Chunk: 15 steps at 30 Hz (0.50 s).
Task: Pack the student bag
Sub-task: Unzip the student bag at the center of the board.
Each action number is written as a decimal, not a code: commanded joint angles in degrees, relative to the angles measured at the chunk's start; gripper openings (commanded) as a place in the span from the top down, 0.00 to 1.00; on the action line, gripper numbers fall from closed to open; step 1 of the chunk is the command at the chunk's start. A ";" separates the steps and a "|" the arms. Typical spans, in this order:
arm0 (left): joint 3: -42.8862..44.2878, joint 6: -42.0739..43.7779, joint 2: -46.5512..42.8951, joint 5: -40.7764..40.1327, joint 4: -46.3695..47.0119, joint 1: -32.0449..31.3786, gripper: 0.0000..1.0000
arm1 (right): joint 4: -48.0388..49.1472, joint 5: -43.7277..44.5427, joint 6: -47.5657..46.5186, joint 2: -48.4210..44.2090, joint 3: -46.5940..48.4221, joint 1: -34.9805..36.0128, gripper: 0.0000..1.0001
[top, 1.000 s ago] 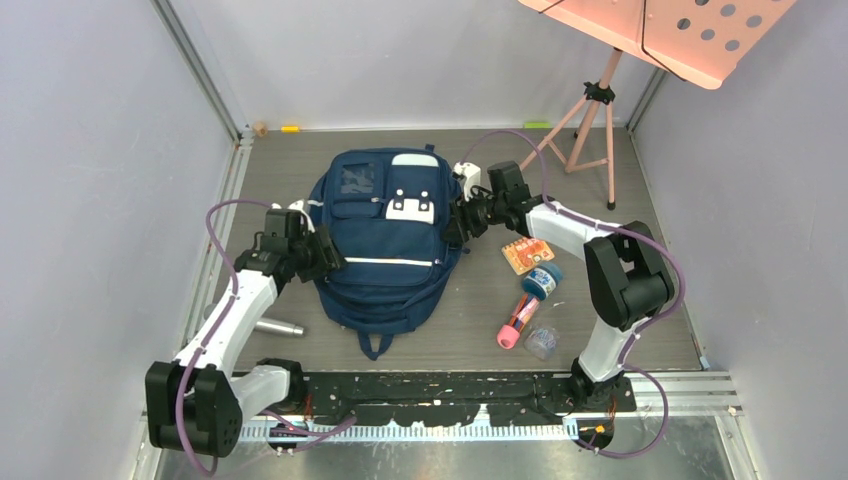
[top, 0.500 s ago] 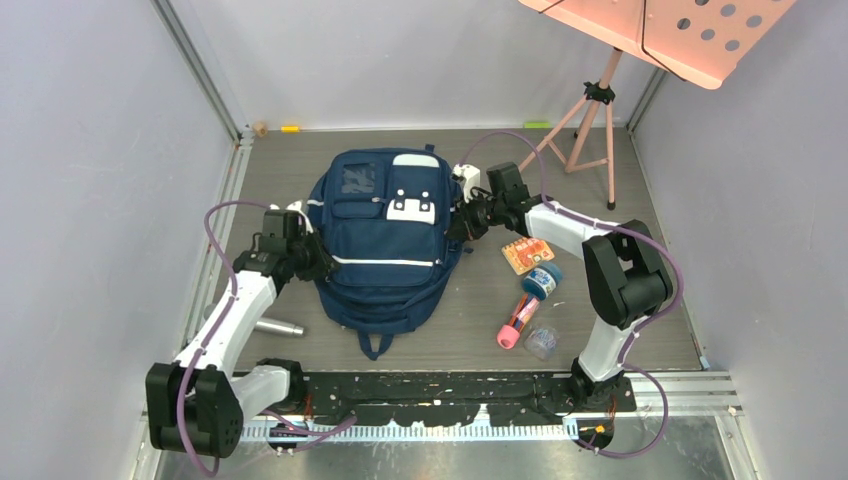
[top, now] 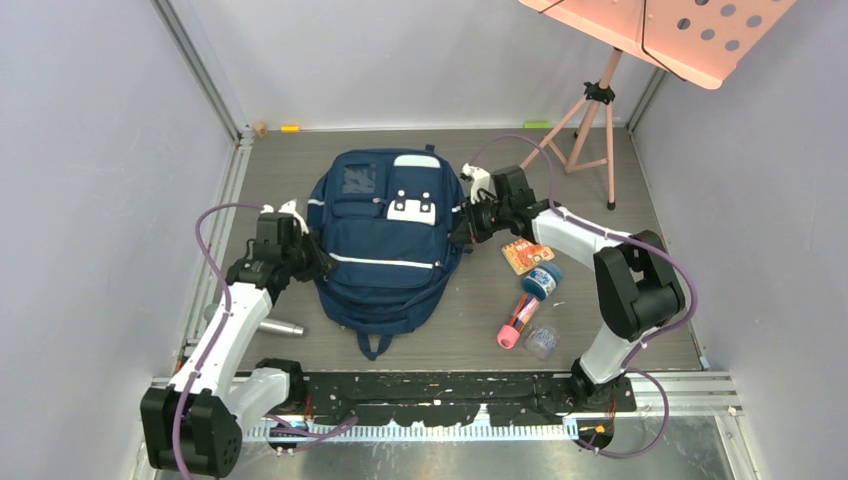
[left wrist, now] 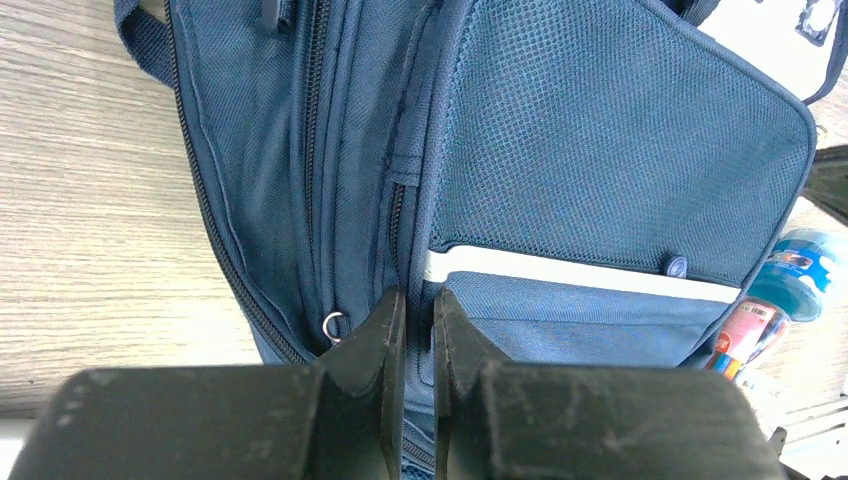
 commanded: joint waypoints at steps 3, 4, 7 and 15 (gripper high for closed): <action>-0.73 -2.82 -4.94 -4.14 2.96 0.74 1.00 | -4.24 1.60 4.12 -5.74 -4.90 2.10 0.99; -0.83 -3.07 -5.51 -4.42 3.00 0.76 1.00 | -4.50 2.05 4.17 -6.35 -5.37 2.56 0.99; -1.21 -3.62 -6.45 -4.90 3.17 0.79 1.00 | -4.47 3.81 4.63 -8.57 -8.01 4.23 0.99; -2.98 -6.07 -7.45 -4.94 4.82 0.85 1.00 | -4.33 9.01 6.80 -13.93 -12.60 11.15 0.99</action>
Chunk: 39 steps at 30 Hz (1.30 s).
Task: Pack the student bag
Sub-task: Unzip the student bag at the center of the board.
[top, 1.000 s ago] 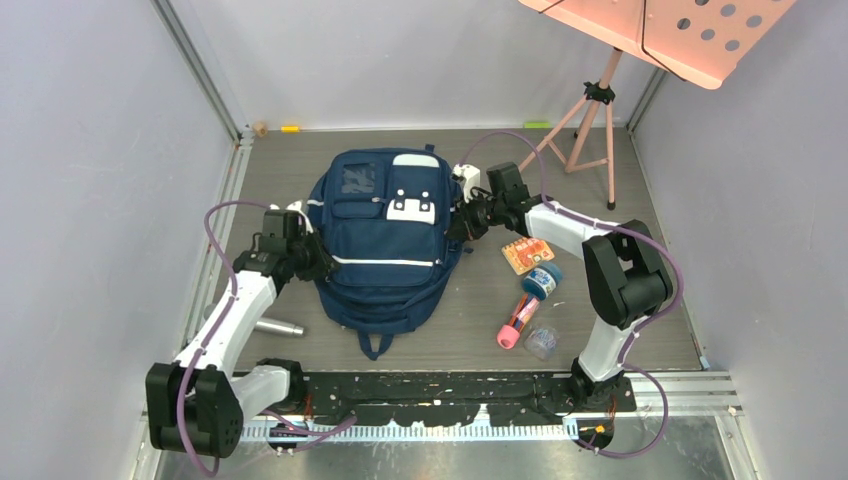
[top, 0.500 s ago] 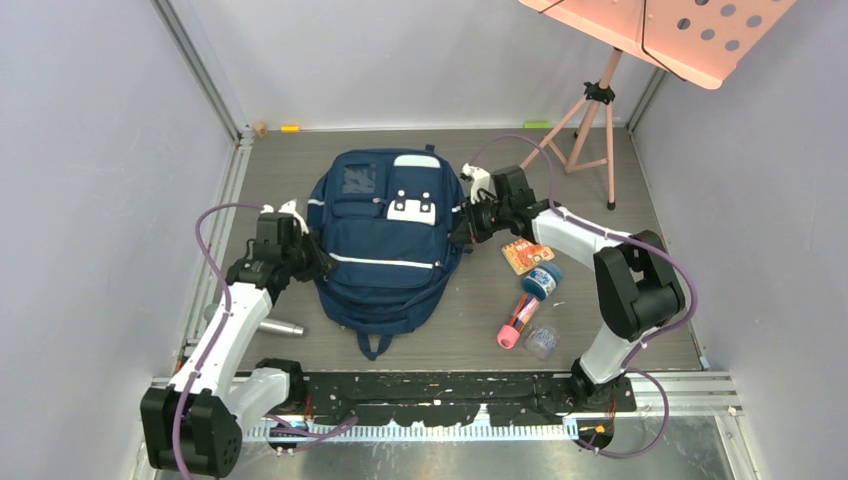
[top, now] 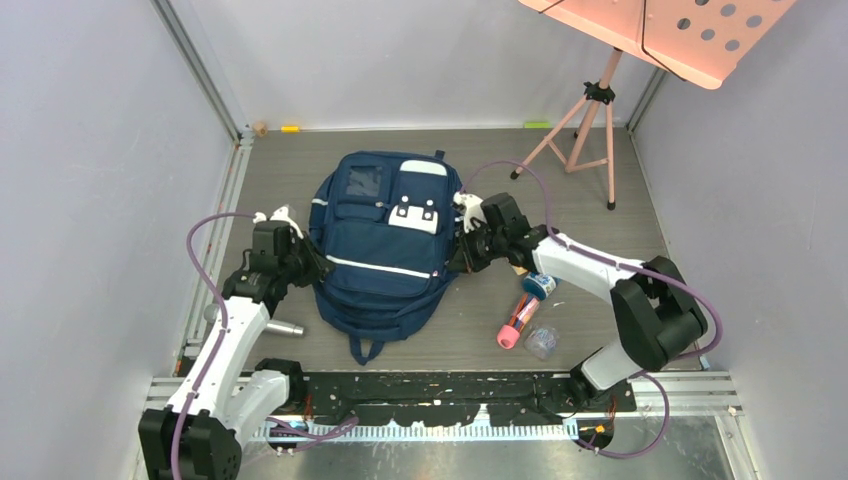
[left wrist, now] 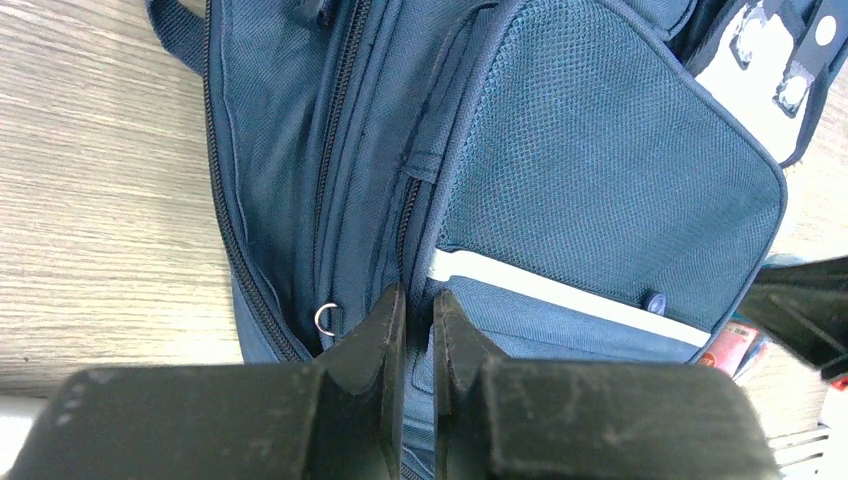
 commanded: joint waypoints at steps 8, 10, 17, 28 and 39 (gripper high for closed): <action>-1.30 -4.62 -3.40 -3.32 5.25 0.77 1.00 | -1.81 5.95 5.87 -8.38 -5.96 10.70 0.99; -1.57 -4.97 -3.84 -3.65 5.26 0.79 1.00 | -2.43 6.01 6.25 -9.06 -5.82 12.27 0.99; -2.24 -7.42 -5.12 -3.66 6.18 0.77 1.00 | -1.64 8.04 7.93 -10.83 -5.69 18.84 0.99; -1.14 -1.60 -3.82 1.53 8.24 0.79 0.86 | 2.03 18.31 13.04 -12.44 -5.71 25.23 0.99; 5.20 16.44 -7.05 -0.39 0.39 -8.51 0.35 | -1.32 24.66 15.12 -12.38 -1.74 23.80 0.99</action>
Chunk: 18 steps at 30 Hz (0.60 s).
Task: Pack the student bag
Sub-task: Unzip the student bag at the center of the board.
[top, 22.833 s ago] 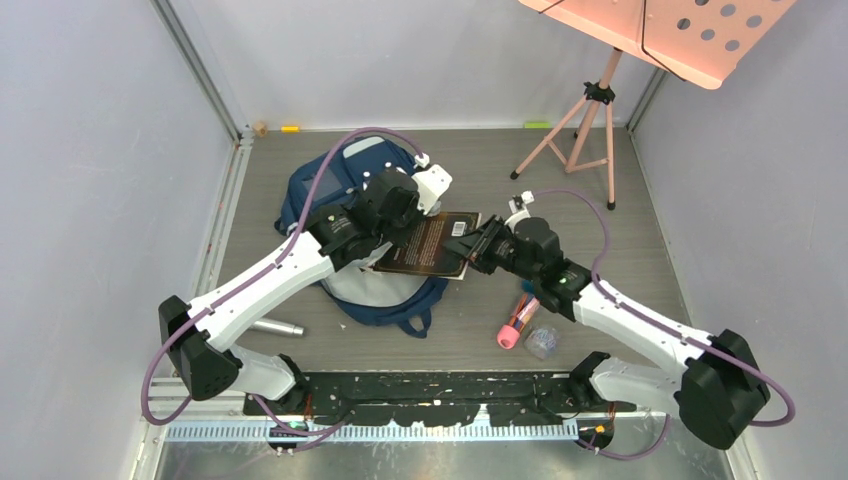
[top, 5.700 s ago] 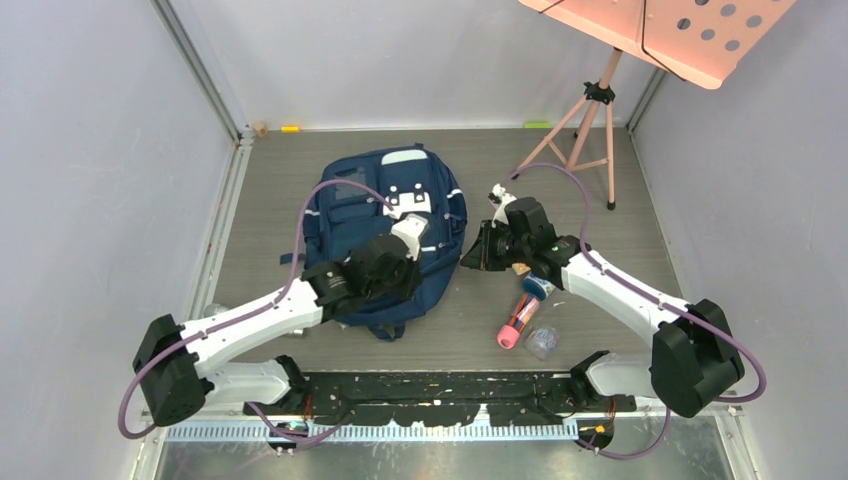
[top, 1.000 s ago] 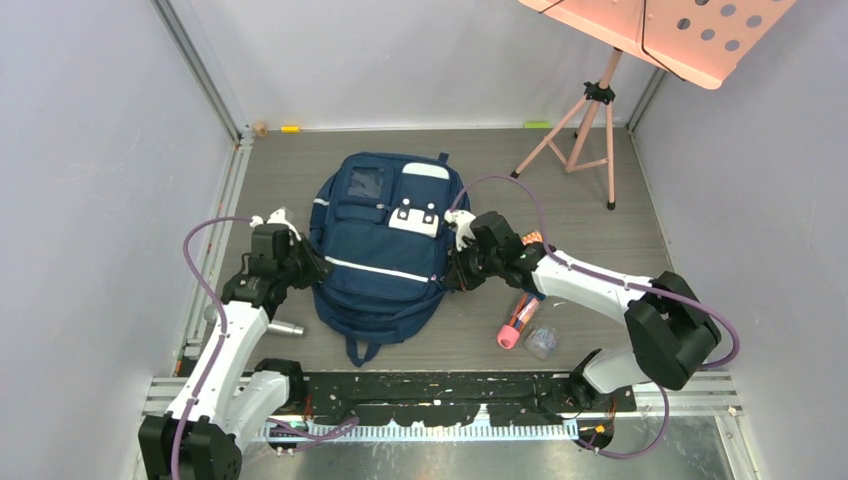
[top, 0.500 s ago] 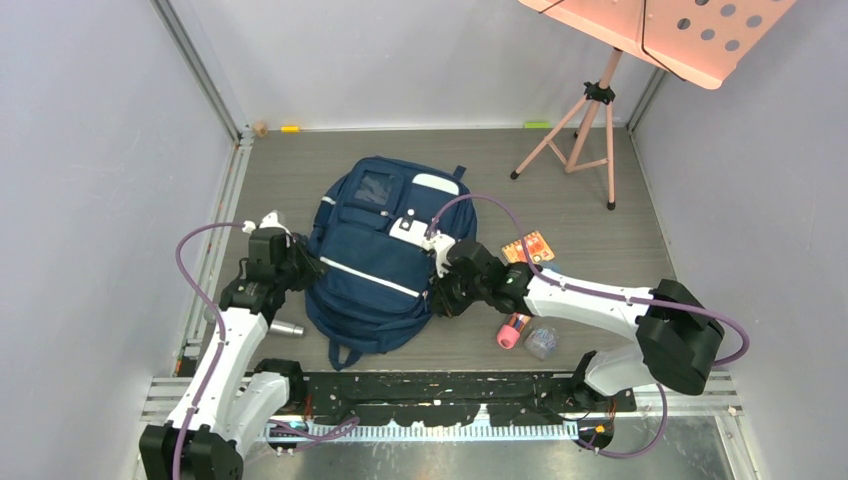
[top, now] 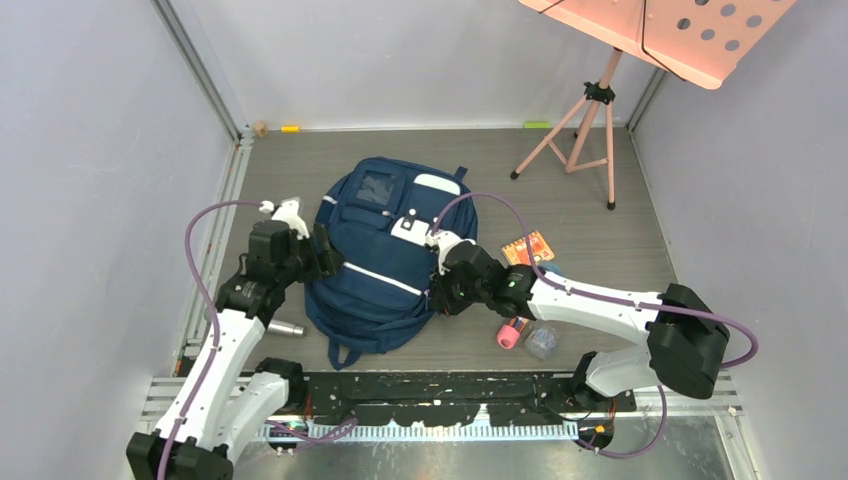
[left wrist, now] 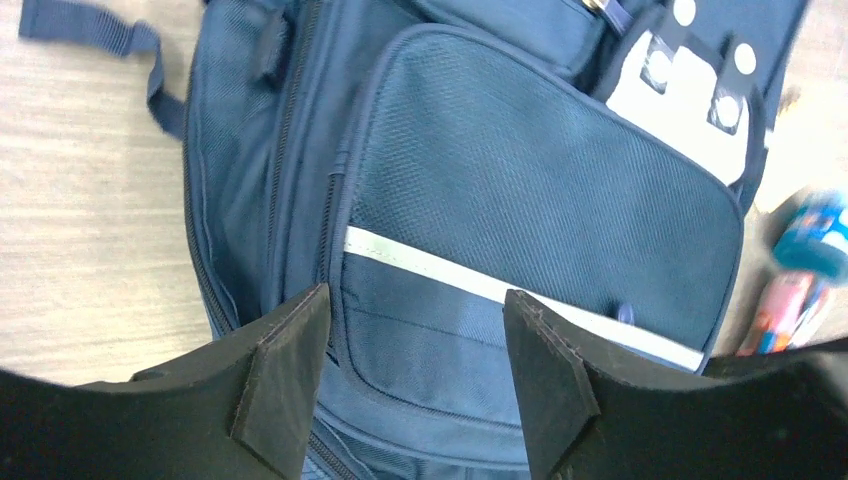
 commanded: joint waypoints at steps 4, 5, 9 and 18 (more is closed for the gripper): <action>5.95 14.05 0.25 1.83 -2.43 -13.00 0.35 | 2.11 1.77 3.41 -1.90 2.71 -2.71 0.99; 6.98 15.78 1.44 3.27 -3.75 -14.02 0.35 | 2.47 1.45 3.57 -1.97 2.46 -3.44 1.00; 10.93 22.83 4.90 2.28 -8.62 -17.43 0.35 | 4.24 -1.20 5.21 -3.19 0.40 -5.63 0.99; 12.70 32.76 2.04 -10.64 -15.22 -27.65 0.34 | 7.63 -4.86 7.76 -5.57 -3.47 -10.30 0.99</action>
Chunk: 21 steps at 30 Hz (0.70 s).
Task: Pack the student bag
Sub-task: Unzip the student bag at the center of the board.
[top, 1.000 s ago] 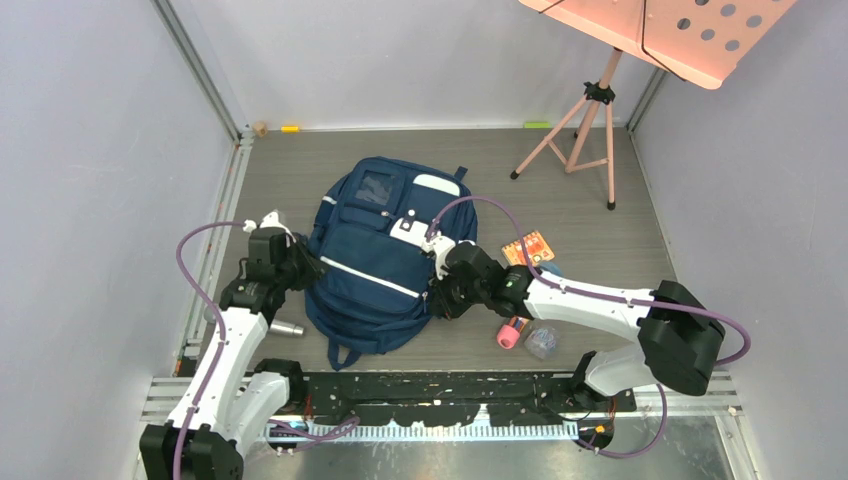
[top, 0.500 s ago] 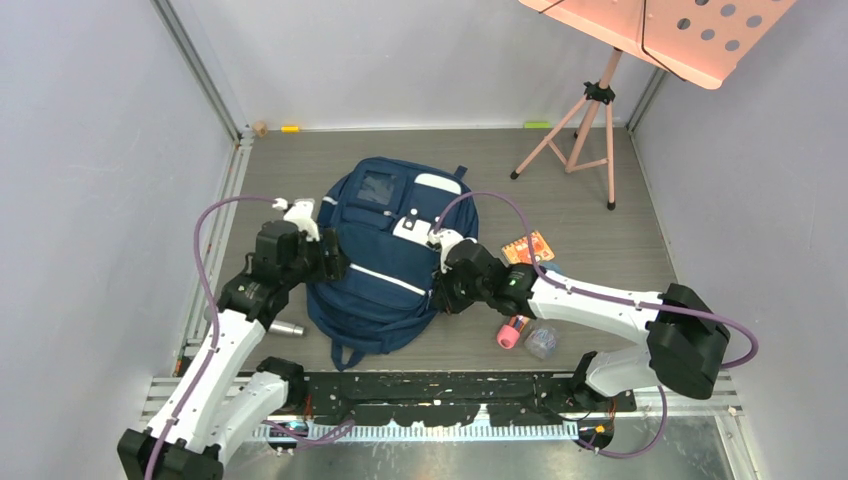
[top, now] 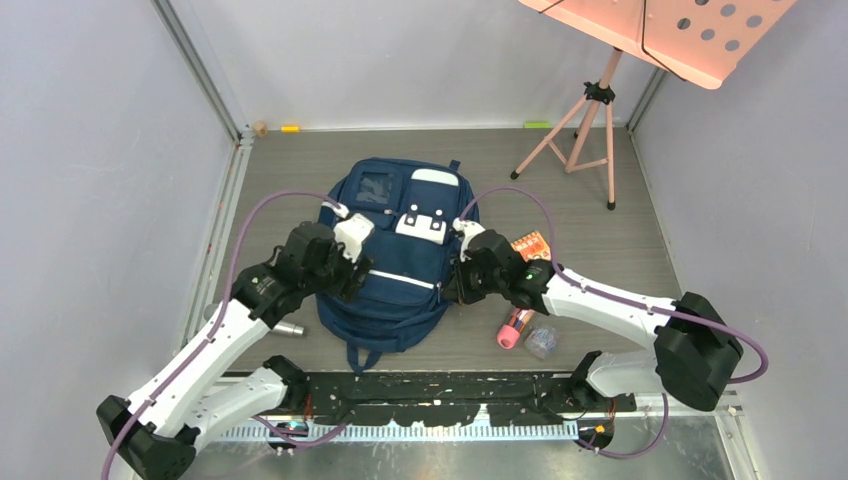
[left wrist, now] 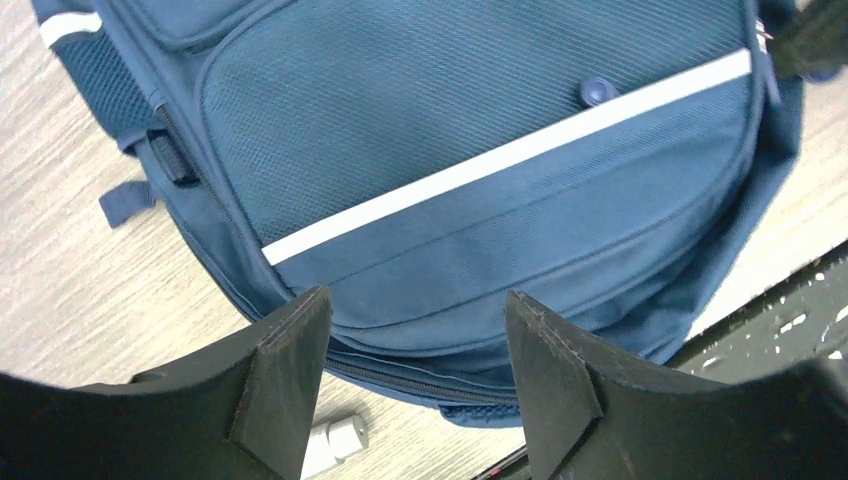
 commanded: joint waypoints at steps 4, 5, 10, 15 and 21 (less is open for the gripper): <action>1.58 8.90 -0.40 1.13 -0.61 -9.74 0.33 | 7.32 -2.96 1.95 -2.06 -0.30 -2.92 0.99; 1.17 9.73 0.89 0.64 0.68 -11.05 0.32 | 7.34 -3.28 1.93 -1.99 -0.37 -3.13 0.99; 1.10 12.80 6.85 0.18 4.46 -16.85 0.28 | 7.94 -4.31 2.54 -2.30 -0.84 -3.55 0.99; -1.32 16.27 8.67 -3.65 10.27 -20.42 0.26 | 9.96 -6.00 3.88 -3.41 -2.26 -4.09 0.99; -2.87 17.44 11.47 -2.78 12.24 -20.58 0.21 | 10.60 -6.96 4.63 -4.05 -2.67 -4.51 0.99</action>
